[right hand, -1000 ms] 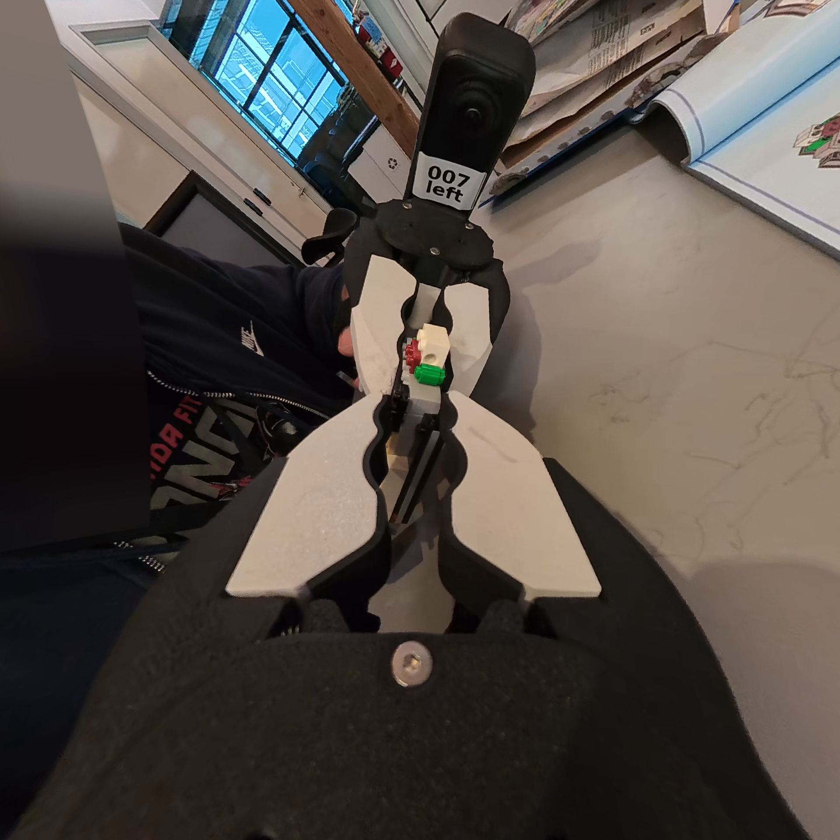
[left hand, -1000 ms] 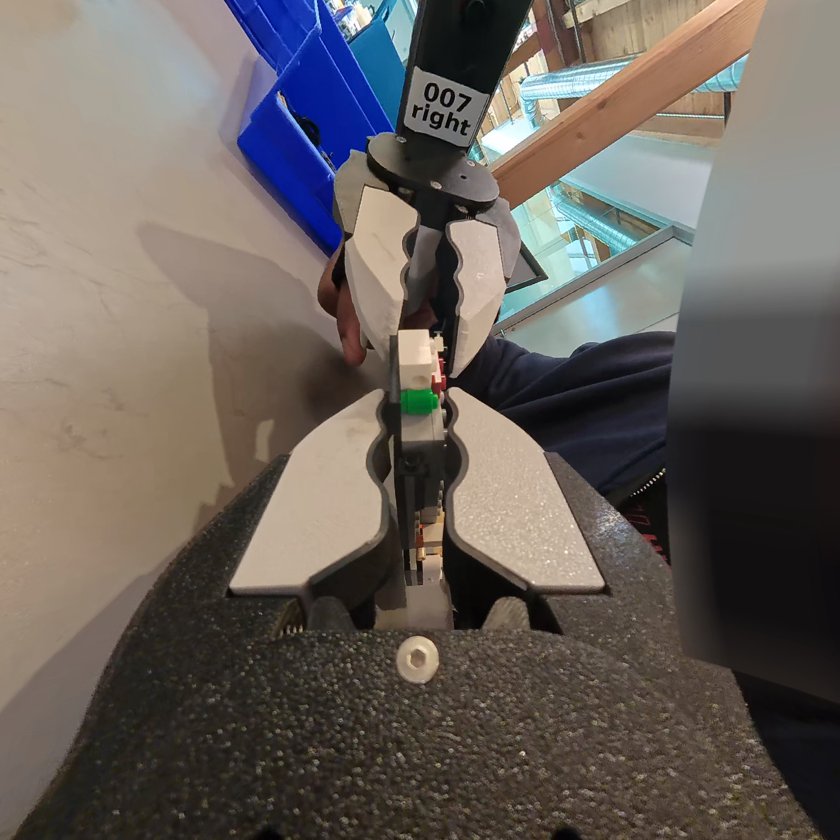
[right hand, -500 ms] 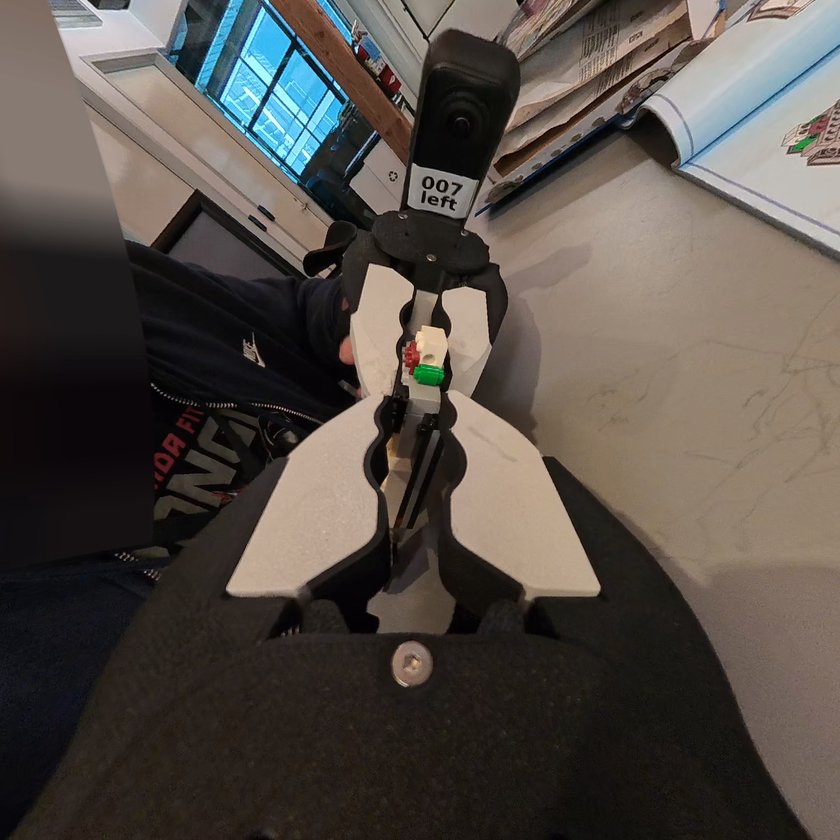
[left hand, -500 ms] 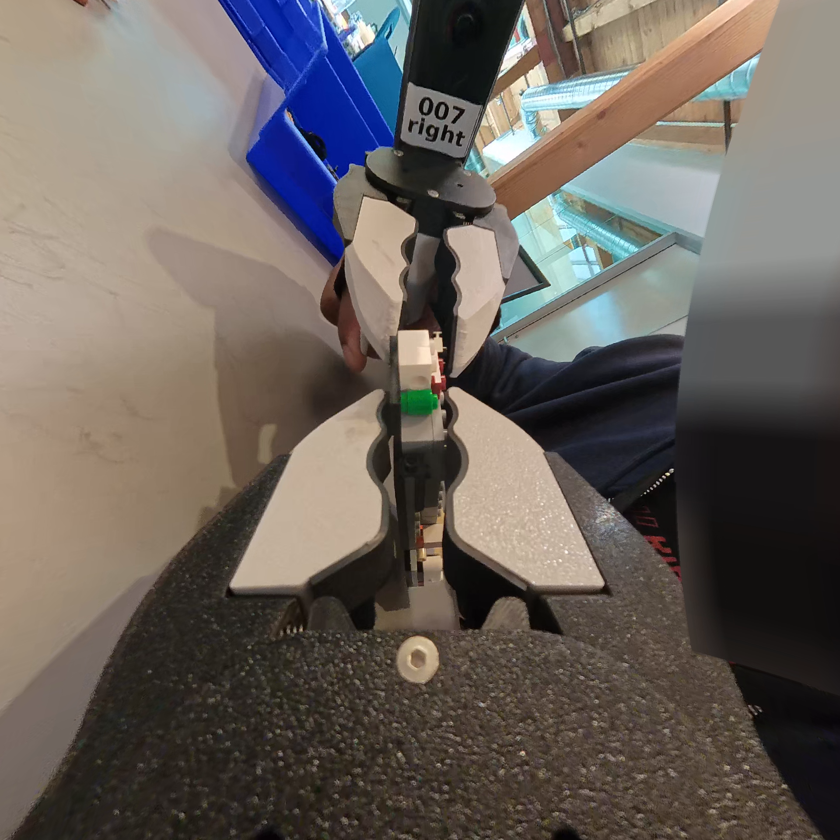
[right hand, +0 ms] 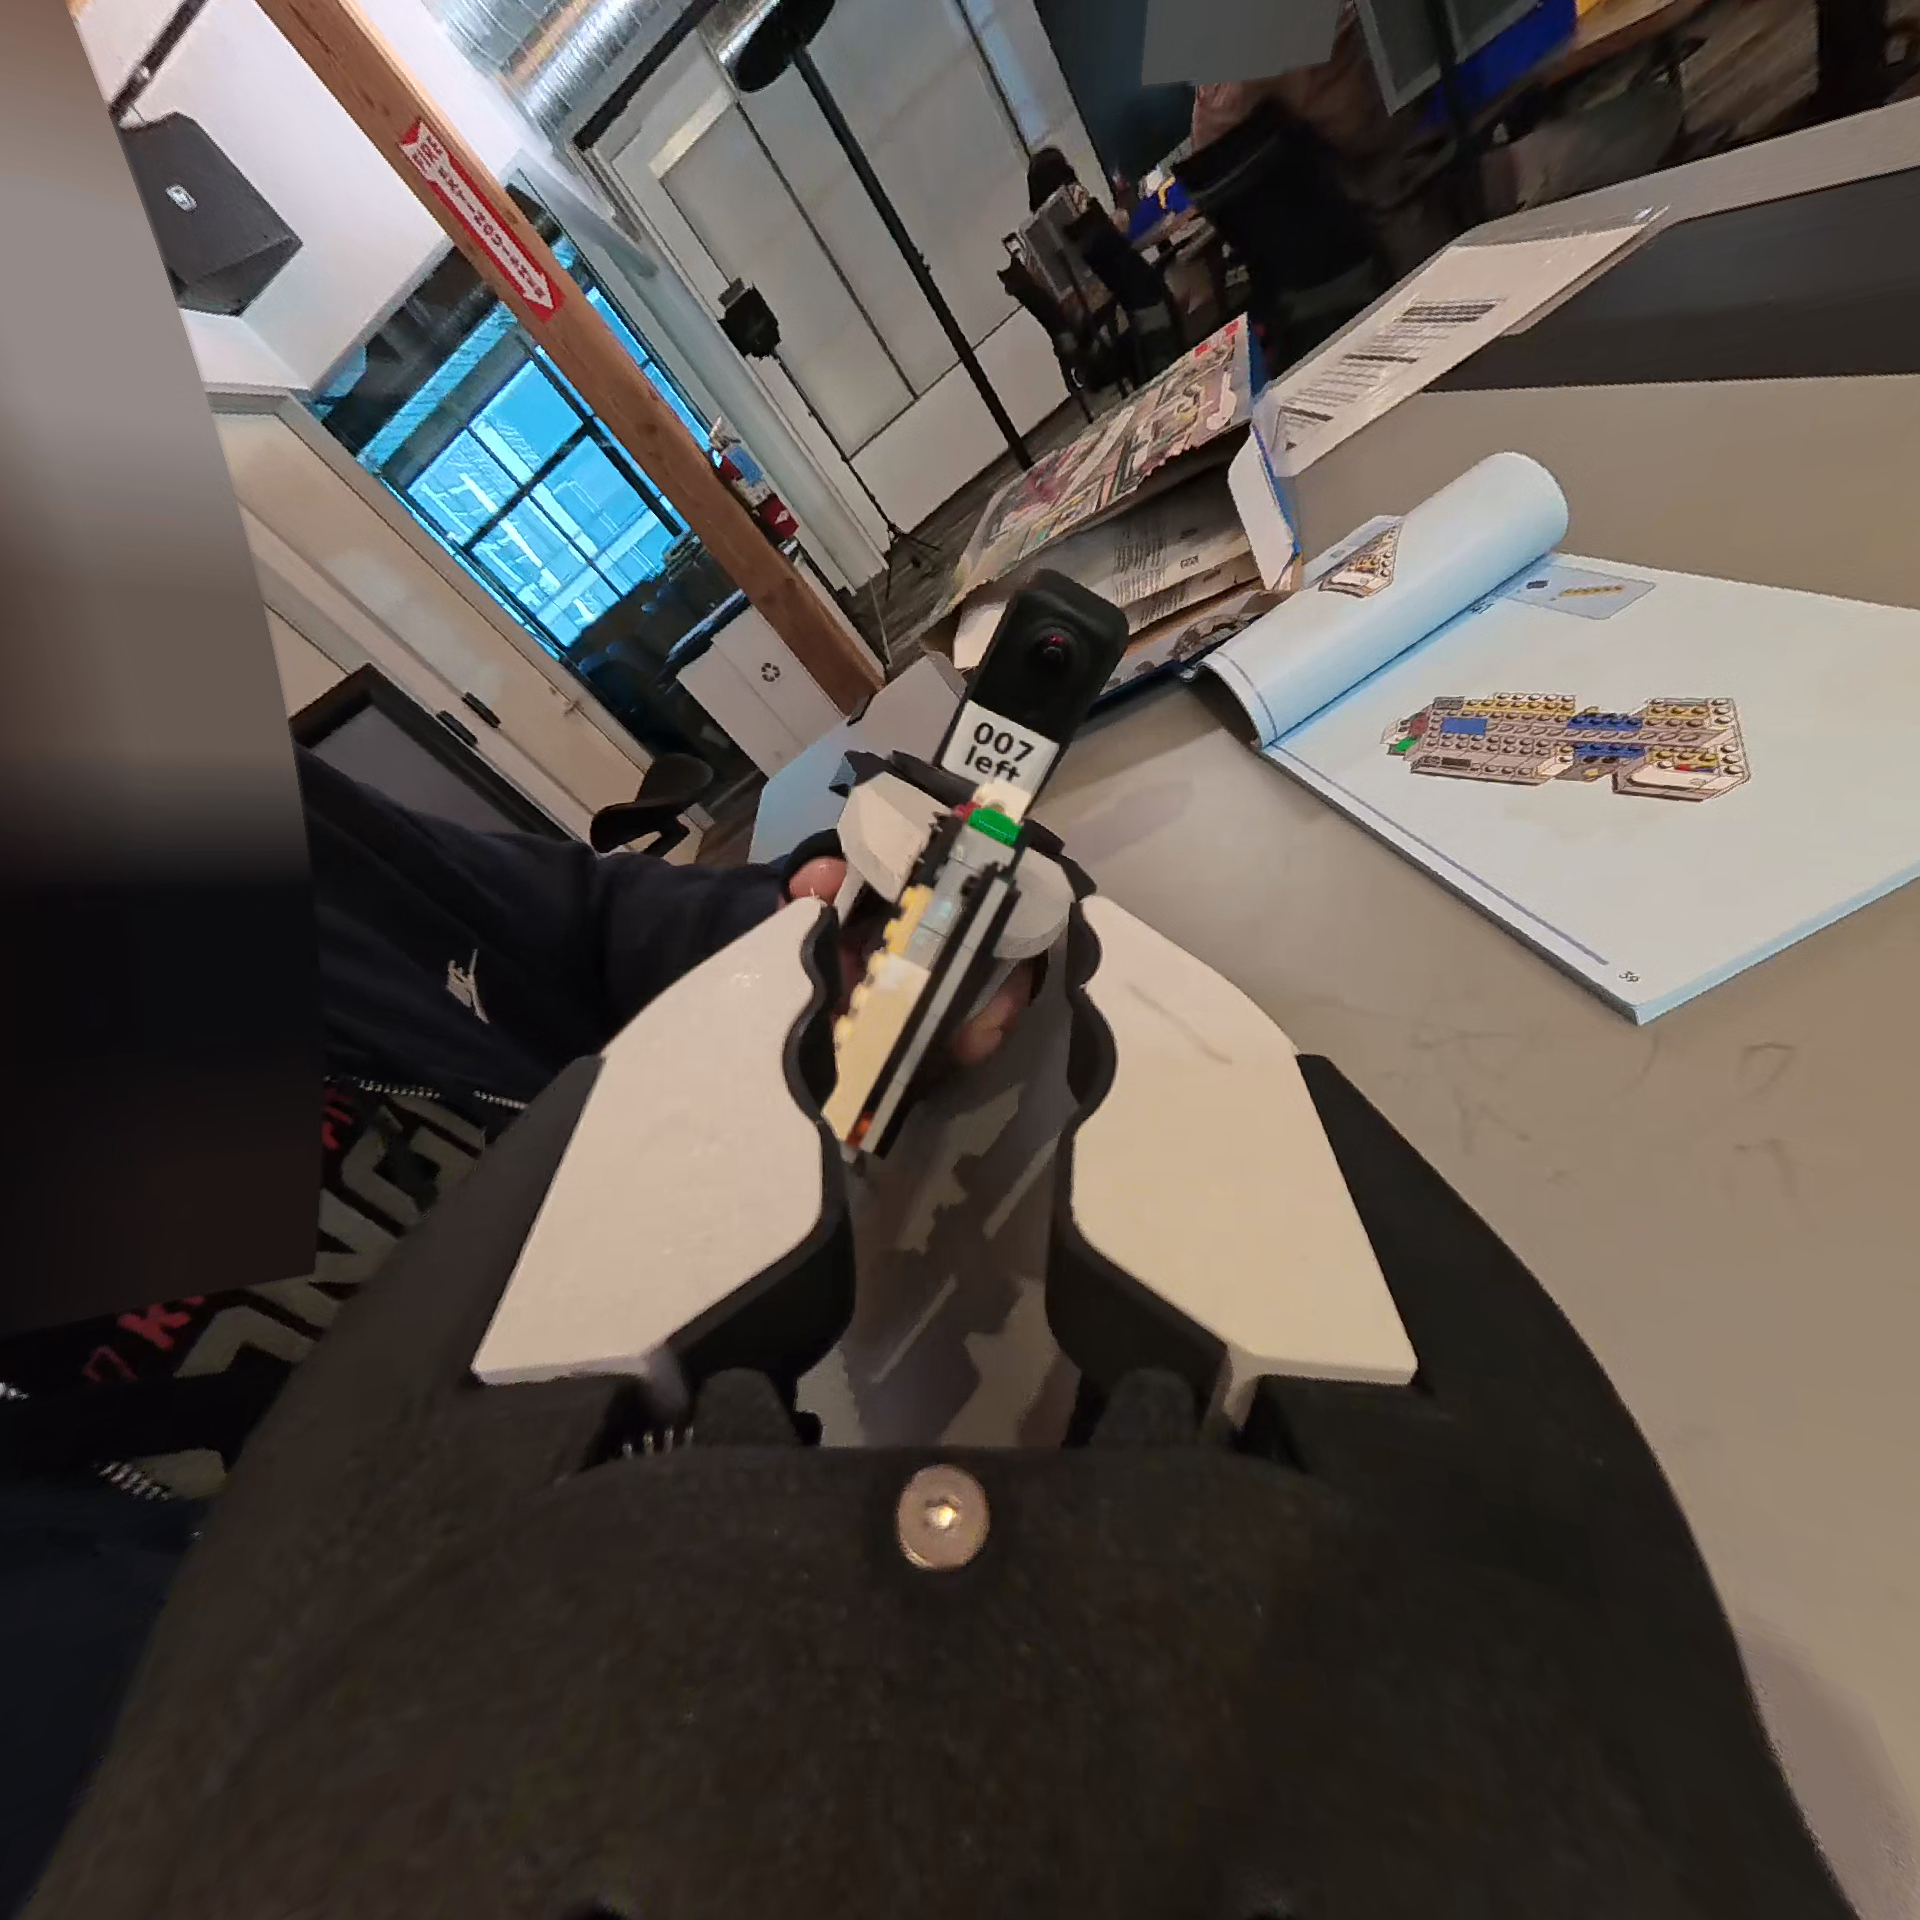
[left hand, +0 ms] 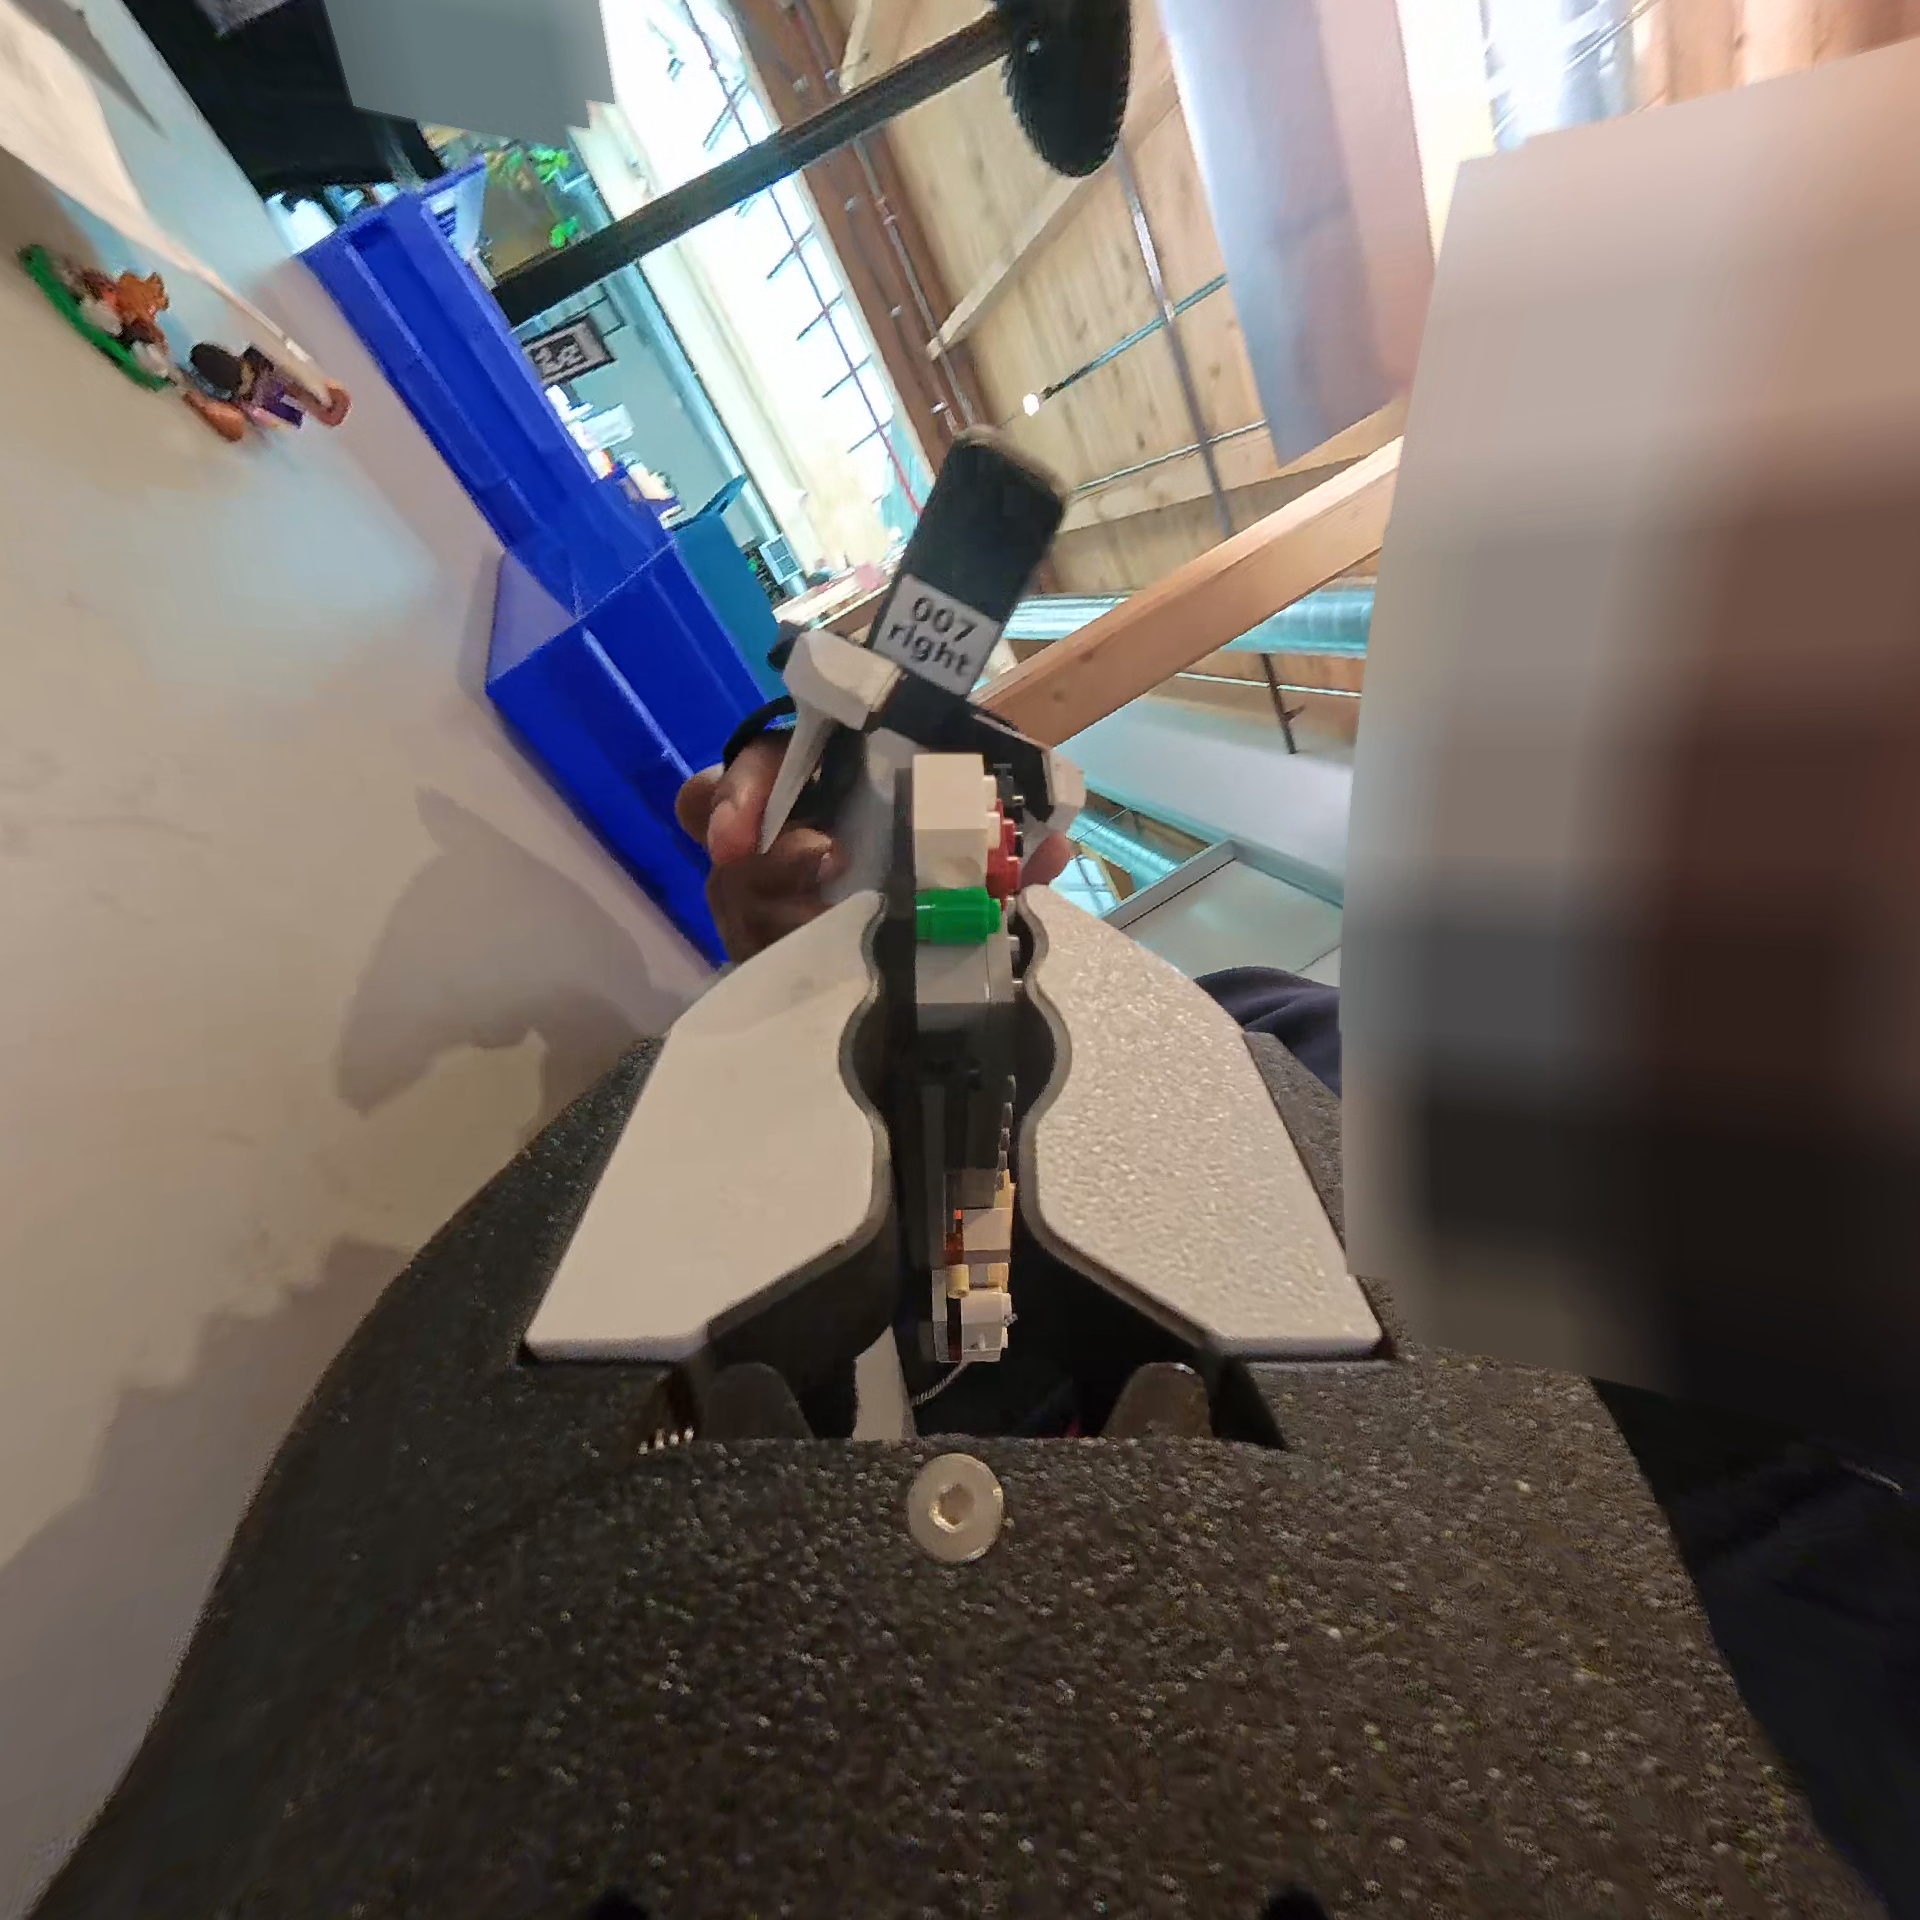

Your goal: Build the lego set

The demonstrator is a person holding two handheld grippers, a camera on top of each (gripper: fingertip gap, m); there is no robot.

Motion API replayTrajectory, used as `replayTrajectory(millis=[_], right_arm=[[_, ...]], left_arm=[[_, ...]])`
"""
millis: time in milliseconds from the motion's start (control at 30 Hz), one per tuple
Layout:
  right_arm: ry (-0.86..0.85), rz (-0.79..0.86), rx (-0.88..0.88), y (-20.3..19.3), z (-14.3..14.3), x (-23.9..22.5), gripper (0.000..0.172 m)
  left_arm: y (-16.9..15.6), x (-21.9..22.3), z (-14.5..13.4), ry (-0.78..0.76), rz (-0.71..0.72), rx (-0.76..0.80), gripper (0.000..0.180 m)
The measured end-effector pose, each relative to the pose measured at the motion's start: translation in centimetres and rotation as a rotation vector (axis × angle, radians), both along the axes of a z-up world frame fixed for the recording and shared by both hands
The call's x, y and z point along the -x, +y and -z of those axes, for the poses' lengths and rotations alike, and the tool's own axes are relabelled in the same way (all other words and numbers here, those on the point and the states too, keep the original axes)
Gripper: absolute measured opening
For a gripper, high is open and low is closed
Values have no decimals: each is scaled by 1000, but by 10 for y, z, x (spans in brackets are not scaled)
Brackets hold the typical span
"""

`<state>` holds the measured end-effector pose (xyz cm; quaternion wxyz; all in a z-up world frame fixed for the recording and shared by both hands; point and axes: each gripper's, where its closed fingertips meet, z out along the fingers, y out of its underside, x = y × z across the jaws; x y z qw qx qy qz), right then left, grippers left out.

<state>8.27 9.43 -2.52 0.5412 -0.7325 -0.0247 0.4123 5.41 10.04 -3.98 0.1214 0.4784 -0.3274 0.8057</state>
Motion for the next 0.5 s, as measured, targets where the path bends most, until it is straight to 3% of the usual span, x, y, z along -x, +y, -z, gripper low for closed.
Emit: replayTrajectory(millis=[200,500], right_arm=[[97,27,-15,3,-1,-9,40],[155,112,2,9,11,-26,36]], left_arm=[[15,-3,-16,-126,-51,111,19],[22,-23,-28,-191,-69,377,19]])
